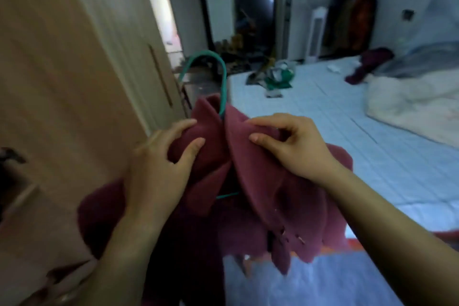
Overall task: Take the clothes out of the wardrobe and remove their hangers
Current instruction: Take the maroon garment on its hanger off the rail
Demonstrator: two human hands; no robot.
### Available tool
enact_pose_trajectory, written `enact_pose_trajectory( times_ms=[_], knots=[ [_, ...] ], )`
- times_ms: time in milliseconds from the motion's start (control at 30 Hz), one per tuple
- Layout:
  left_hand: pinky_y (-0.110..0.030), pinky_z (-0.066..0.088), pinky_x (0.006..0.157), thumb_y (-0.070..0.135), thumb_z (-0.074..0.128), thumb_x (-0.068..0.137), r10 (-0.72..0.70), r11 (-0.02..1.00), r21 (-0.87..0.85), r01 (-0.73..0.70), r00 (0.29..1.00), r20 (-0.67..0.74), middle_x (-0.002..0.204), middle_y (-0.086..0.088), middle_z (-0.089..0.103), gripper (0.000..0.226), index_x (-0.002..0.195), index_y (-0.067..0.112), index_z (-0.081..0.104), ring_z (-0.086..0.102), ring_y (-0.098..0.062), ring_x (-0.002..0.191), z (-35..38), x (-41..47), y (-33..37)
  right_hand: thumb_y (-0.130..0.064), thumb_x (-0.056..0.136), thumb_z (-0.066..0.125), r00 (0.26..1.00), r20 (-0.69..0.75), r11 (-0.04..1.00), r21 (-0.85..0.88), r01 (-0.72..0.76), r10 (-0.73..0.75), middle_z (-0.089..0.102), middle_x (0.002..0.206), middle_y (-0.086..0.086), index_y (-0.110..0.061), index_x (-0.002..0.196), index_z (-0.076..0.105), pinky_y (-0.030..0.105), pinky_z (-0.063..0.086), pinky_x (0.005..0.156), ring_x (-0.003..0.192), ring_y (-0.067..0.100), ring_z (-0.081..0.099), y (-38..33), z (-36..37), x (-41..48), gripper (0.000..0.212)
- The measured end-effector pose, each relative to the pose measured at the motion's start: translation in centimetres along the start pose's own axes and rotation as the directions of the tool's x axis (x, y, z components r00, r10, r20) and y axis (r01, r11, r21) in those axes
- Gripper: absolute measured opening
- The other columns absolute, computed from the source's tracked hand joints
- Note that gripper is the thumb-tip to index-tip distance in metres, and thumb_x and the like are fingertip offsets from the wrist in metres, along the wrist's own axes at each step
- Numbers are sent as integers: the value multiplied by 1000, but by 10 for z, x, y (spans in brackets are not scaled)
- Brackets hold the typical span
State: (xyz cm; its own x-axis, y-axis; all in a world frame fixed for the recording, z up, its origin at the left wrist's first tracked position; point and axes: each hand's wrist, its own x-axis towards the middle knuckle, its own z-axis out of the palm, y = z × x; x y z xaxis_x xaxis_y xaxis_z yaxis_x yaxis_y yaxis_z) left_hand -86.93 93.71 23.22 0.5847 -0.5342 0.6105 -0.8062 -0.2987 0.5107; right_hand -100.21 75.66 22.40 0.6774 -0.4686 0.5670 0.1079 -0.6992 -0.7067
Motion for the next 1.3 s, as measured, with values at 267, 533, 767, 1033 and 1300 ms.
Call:
enact_pose_trajectory(
  times_ms=[267, 533, 767, 1033, 1300],
  knots=[
    [-9, 40, 81, 51, 67, 78, 11, 976, -213, 50, 961, 275, 105, 15, 66, 33, 107, 34, 67, 58, 0, 94, 170, 19, 26, -25, 76, 75, 958, -43, 952, -113, -286, 283, 70, 85, -12, -34, 98, 71, 16, 46, 76, 81, 2, 64, 121, -89, -26, 24],
    [-15, 40, 73, 48, 65, 78, 2, 978, -198, 62, 951, 309, 100, 19, 62, 30, 107, 42, 63, 53, 1, 88, 289, 146, 23, -23, 75, 75, 941, -120, 939, -103, -329, 317, 68, 83, -20, -32, 97, 70, 7, 40, 74, 79, -8, 62, 236, -122, 80, 25],
    [-32, 49, 82, 51, 60, 81, 4, 990, -130, 56, 906, 423, 106, 12, 65, 32, 110, 39, 60, 60, -10, 93, 405, 230, -9, -23, 75, 77, 904, -106, 900, -101, -425, 415, 70, 89, -15, -37, 95, 70, 9, 43, 76, 85, -4, 63, 359, -124, 153, 26],
    [-42, 48, 88, 46, 53, 89, -223, 967, 229, 111, 806, 549, 115, -8, 60, 45, 130, 27, 51, 58, -27, 105, 542, 272, -67, -34, 82, 68, 873, 100, 857, -268, -439, 478, 68, 94, -1, -28, 111, 68, 24, 45, 76, 86, 16, 62, 517, -100, 206, 30],
    [-39, 46, 92, 64, 21, 81, -496, 859, 409, 309, 705, 507, 123, -3, 59, 71, 132, 25, 51, 57, -23, 112, 596, 205, -63, -50, 89, 38, 759, 487, 853, -494, -167, 431, 56, 126, 10, -14, 131, 52, 37, 47, 90, 110, 30, 55, 598, -84, 197, 58]
  ],
)
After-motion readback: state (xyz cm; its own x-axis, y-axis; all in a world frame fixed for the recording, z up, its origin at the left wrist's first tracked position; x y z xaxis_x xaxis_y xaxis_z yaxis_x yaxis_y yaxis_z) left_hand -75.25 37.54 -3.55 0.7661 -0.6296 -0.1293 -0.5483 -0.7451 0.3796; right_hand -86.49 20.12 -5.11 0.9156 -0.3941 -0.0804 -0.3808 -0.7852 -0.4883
